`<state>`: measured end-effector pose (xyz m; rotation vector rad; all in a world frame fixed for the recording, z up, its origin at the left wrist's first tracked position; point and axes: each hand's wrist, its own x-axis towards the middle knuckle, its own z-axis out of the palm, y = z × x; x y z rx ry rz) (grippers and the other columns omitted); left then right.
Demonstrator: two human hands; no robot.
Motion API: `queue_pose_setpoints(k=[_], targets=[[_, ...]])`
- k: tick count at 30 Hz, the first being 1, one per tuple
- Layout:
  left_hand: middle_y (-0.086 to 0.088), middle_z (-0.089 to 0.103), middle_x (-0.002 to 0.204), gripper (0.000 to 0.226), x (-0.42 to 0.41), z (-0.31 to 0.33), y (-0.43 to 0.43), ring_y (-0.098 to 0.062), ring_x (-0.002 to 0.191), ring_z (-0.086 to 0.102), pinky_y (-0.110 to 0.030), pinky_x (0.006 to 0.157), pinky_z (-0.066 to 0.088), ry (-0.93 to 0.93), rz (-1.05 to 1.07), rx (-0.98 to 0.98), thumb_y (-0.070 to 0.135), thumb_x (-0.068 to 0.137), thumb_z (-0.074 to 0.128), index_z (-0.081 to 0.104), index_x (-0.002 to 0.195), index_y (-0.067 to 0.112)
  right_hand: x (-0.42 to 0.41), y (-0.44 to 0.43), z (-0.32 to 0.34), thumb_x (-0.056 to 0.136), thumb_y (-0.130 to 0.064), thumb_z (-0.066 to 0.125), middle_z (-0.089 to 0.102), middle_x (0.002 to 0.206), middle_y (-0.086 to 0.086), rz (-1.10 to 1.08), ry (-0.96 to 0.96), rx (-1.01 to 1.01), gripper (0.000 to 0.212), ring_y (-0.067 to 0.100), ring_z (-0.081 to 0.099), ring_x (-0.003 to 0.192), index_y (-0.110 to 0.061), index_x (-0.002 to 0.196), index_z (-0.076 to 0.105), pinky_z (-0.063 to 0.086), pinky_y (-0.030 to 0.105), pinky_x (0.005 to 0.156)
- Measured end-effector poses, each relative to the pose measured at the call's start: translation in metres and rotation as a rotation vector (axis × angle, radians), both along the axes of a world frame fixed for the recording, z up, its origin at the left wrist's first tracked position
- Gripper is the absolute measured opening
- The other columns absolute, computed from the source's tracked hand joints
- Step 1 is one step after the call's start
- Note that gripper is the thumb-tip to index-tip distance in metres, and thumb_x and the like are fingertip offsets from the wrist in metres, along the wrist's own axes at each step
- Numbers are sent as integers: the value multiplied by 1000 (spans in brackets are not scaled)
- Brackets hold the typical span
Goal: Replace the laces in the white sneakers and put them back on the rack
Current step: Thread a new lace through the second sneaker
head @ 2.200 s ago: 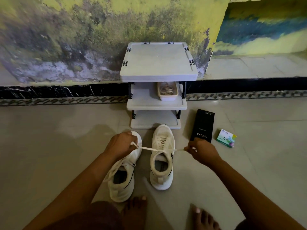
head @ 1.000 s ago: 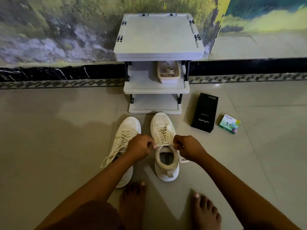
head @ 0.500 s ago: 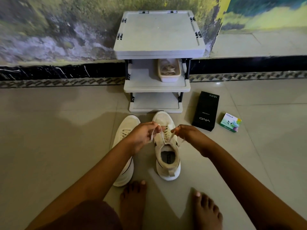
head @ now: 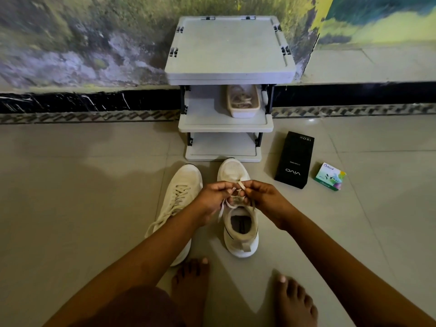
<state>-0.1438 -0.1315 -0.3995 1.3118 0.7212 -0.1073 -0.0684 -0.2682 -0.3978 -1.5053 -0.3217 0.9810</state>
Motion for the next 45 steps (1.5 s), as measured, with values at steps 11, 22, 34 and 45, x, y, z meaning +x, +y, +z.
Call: queue_pose_setpoints(k=[11,22,34,45], targets=[[-7,61,76,18,0,-6,-5,-8,61,60,-13,55,50,-68,-24,42,-6,91,50,55,88,11,0,4,-2,88,-17,64,67,90,7,-6,39,-155,30,14,65,77,-22,113,49,51,19,62],[-7,66,86,17,-5,-8,3,-11,75,67,-20,75,55,-112,-129,-56,-2,92,51,62,100,8,-1,7,-12,90,-21,61,66,84,13,-99,8,-206,12,22,62,79,-14,85,53,51,40,88],[-9,60,82,15,7,-19,-7,-15,68,58,-27,69,51,16,150,-28,9,95,51,58,82,10,-10,8,-12,95,-15,53,63,100,7,80,-401,-225,4,17,60,92,-12,95,51,52,23,80],[0,60,79,14,2,-14,-5,-12,72,57,-25,73,48,81,-187,311,26,98,47,60,95,19,-12,9,-16,93,-14,55,56,93,-1,-40,-607,-277,8,12,53,82,-8,96,51,44,9,62]])
